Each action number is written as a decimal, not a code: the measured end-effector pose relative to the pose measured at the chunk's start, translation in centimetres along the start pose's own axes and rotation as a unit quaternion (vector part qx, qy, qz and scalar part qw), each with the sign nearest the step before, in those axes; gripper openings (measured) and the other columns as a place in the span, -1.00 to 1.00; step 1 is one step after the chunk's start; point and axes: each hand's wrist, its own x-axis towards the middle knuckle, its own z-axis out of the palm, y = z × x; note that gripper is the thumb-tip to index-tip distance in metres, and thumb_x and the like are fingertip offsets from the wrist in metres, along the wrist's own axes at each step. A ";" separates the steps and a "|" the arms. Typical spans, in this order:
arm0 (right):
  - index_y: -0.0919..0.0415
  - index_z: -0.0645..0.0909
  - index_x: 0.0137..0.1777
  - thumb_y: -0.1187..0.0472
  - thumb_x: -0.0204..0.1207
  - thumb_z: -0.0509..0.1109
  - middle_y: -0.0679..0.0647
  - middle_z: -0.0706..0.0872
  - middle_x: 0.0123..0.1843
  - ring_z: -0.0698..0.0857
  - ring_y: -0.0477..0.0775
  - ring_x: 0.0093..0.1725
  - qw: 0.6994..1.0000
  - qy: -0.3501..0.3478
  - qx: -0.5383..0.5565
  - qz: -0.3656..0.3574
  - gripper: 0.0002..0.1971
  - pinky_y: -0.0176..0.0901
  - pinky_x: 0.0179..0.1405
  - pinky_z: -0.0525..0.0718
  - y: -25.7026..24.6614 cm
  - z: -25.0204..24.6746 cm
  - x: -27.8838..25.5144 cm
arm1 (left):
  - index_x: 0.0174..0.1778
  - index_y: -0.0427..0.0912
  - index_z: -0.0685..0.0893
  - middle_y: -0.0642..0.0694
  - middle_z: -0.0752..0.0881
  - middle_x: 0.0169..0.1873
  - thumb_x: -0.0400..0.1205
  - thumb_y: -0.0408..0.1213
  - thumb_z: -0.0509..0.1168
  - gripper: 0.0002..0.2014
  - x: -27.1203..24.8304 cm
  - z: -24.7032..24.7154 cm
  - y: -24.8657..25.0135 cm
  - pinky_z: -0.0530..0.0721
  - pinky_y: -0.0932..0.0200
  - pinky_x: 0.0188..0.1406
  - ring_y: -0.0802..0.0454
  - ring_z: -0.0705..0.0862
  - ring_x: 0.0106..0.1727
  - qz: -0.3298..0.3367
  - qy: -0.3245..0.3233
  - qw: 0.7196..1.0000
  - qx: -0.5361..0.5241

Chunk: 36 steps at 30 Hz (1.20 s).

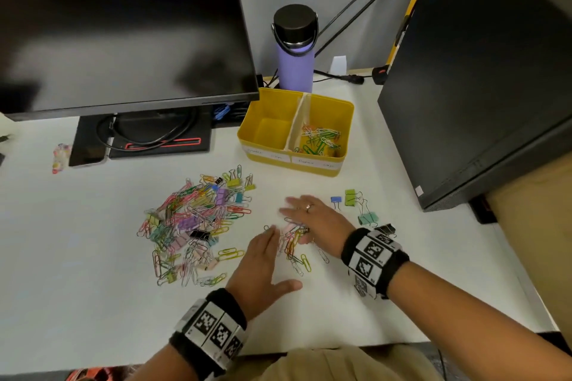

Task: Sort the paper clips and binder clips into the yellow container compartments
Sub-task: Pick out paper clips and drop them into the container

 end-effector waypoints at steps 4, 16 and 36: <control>0.02 0.21 0.56 0.26 0.66 0.12 0.01 0.10 0.67 -0.01 0.03 0.66 0.996 -0.041 -0.076 -0.031 -0.53 -0.05 0.62 0.18 0.9 0.2 -1.0 | 0.62 -0.26 -0.06 -0.11 0.07 0.60 0.42 0.30 0.28 0.05 0.9 0.3 1.3 0.12 0.12 0.63 -0.06 0.08 0.60 -0.057 0.072 0.996 0.007; 0.31 0.51 0.34 0.40 0.58 0.17 0.25 0.51 0.41 0.41 0.15 0.44 0.998 -0.002 -0.055 0.039 -0.66 -0.08 0.34 0.45 -0.6 0.6 -3.1 | 0.31 -0.15 0.38 -0.16 0.46 0.23 0.65 -0.24 0.23 -0.68 2.6 -0.5 3.0 0.49 0.08 0.16 -0.12 0.46 0.18 -0.089 0.057 0.994 0.040; 0.35 0.73 -0.21 0.40 0.52 0.30 0.18 0.73 -0.28 0.64 0.01 -0.22 0.975 0.110 0.169 0.096 -0.82 -0.27 -0.22 0.47 -1.0 -3.4 -2.7 | 0.12 -0.32 0.43 -0.10 0.55 -0.07 0.67 -0.52 -0.03 -0.80 2.9 -5.5 2.0 0.46 0.15 0.14 -0.07 0.56 0.14 -0.046 -0.063 0.997 0.024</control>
